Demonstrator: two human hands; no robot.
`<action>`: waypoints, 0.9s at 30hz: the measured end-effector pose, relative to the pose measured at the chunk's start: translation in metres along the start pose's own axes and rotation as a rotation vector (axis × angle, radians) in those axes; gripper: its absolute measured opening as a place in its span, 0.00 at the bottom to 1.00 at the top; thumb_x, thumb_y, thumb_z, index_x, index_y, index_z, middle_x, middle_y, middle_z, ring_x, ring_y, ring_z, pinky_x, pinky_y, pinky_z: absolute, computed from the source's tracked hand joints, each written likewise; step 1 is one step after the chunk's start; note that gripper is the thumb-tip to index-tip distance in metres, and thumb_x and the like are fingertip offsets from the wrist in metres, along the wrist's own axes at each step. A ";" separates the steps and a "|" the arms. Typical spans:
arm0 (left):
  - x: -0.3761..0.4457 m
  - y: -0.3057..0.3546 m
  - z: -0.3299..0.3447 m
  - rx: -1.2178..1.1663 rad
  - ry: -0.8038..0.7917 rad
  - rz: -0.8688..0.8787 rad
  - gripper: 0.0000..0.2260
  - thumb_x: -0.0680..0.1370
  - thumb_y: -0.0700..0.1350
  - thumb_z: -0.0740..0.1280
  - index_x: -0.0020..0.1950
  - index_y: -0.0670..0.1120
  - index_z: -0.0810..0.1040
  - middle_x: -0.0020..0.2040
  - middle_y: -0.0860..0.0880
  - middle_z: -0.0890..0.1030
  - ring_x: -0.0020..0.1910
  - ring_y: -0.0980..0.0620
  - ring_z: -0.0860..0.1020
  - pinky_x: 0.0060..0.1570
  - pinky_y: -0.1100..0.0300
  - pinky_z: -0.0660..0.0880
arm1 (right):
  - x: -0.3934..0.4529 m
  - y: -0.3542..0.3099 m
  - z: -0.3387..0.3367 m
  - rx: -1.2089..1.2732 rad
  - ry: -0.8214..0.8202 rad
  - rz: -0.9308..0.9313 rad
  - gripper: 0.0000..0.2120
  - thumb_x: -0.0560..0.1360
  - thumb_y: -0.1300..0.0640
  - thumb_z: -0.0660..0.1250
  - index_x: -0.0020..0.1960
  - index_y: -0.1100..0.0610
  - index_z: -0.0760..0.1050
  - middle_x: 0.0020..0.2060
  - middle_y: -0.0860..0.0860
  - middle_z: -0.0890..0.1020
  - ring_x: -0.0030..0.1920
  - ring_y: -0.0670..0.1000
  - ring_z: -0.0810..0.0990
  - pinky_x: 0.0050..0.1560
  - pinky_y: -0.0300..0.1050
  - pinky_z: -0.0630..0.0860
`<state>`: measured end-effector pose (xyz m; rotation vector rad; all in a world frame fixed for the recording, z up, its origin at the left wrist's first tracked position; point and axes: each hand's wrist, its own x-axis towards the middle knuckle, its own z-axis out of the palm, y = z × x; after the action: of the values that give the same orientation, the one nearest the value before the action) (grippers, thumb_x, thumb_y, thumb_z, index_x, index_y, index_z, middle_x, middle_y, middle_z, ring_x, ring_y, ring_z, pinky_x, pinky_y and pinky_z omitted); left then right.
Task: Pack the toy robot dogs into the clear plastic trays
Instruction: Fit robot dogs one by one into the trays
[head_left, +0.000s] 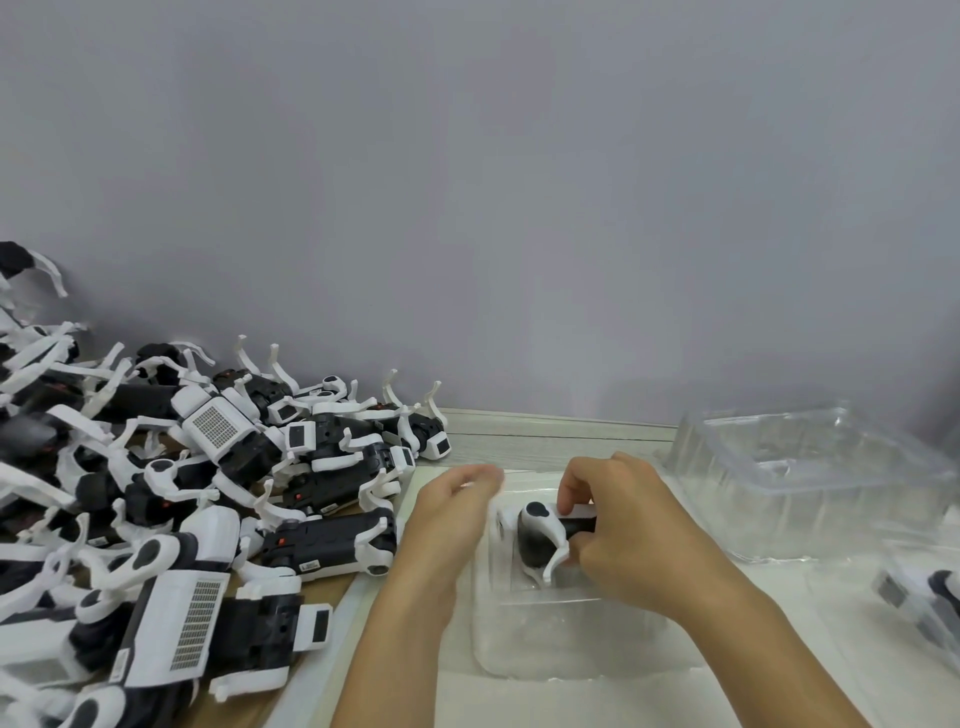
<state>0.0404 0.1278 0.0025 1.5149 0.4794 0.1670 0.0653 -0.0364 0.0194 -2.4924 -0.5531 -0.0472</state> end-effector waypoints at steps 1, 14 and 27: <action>0.000 0.004 -0.002 -0.056 0.013 0.004 0.07 0.78 0.47 0.68 0.54 0.53 0.82 0.55 0.54 0.83 0.57 0.58 0.77 0.52 0.59 0.70 | 0.000 0.000 -0.001 -0.004 0.000 -0.001 0.14 0.68 0.61 0.67 0.41 0.42 0.69 0.46 0.42 0.70 0.49 0.46 0.71 0.42 0.36 0.70; -0.013 0.004 0.010 0.571 -0.213 0.365 0.03 0.74 0.49 0.73 0.45 0.58 0.81 0.59 0.67 0.69 0.68 0.62 0.66 0.62 0.64 0.60 | 0.001 0.001 -0.010 0.037 -0.060 -0.017 0.13 0.69 0.58 0.72 0.44 0.42 0.72 0.46 0.46 0.78 0.46 0.46 0.77 0.42 0.41 0.76; -0.015 0.005 0.008 0.575 -0.222 0.335 0.02 0.76 0.49 0.73 0.46 0.55 0.80 0.66 0.62 0.70 0.69 0.61 0.67 0.63 0.62 0.61 | -0.005 0.032 -0.057 -0.028 0.017 0.179 0.07 0.67 0.46 0.80 0.42 0.45 0.84 0.40 0.40 0.77 0.41 0.38 0.75 0.32 0.29 0.64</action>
<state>0.0313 0.1154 0.0102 2.1468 0.0876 0.1229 0.0786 -0.0936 0.0493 -2.5564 -0.3230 -0.0070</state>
